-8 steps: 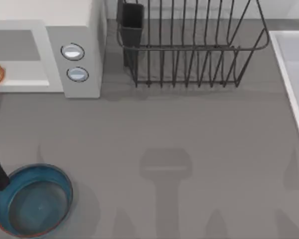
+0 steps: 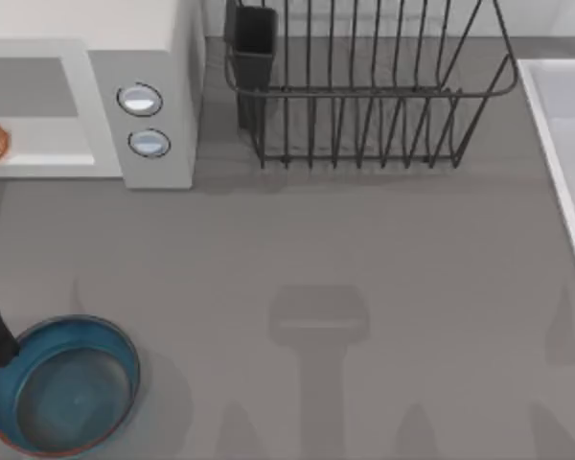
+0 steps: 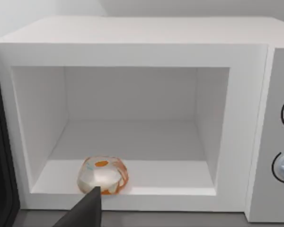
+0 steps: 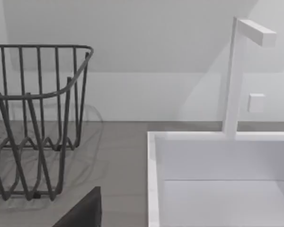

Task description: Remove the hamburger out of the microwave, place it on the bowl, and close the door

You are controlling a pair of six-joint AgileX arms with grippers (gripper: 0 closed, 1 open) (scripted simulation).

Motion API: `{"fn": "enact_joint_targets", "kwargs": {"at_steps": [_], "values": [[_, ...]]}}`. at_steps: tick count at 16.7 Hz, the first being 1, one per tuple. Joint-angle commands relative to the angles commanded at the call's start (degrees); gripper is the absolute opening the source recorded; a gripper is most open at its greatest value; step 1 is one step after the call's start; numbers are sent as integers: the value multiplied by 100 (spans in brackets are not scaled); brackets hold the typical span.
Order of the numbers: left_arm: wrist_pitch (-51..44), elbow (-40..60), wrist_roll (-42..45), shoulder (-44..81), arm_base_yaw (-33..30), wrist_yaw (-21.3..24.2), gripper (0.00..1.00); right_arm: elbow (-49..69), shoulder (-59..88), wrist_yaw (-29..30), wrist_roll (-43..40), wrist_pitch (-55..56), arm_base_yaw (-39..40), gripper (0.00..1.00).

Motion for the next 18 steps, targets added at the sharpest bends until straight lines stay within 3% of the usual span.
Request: {"fn": "enact_joint_targets", "kwargs": {"at_steps": [18], "values": [[81,61,6,165,15,17,100,0,0,0,0,0,0,100]]}}
